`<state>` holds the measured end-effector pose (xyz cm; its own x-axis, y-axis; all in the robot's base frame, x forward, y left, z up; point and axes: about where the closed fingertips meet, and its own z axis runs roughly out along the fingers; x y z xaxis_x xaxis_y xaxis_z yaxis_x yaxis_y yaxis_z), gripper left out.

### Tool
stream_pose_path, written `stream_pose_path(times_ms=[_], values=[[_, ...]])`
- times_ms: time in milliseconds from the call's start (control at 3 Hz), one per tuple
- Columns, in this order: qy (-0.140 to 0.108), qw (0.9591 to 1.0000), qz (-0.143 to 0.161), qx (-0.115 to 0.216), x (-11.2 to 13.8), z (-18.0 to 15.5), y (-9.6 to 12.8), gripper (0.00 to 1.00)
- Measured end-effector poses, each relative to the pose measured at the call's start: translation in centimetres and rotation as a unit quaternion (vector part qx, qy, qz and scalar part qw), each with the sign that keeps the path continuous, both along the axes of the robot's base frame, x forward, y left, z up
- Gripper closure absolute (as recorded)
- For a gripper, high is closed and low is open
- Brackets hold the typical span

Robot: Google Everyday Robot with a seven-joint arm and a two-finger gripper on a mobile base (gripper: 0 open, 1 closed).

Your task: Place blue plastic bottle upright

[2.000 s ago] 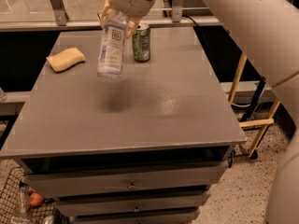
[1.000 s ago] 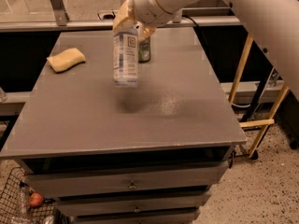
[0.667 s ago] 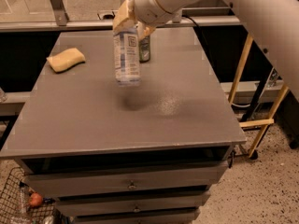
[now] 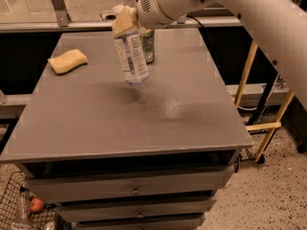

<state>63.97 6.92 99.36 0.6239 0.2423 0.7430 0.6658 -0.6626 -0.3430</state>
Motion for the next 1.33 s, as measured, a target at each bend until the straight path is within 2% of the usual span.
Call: stream_pose_path(times_ms=[333, 667, 1000, 1333], values=[[-0.08, 0.9962, 0.033, 0.009, -0.4, -0.9, 0.0, 1.0], [-0.125, 0.9914, 0.036, 0.01, 0.2, 0.3, -0.2, 1.0], [-0.125, 0.9914, 0.036, 0.01, 0.2, 0.2, -0.1, 1.0], [-0.126, 0.9905, 0.052, 0.018, -0.2, -1.2, -0.2, 1.0]])
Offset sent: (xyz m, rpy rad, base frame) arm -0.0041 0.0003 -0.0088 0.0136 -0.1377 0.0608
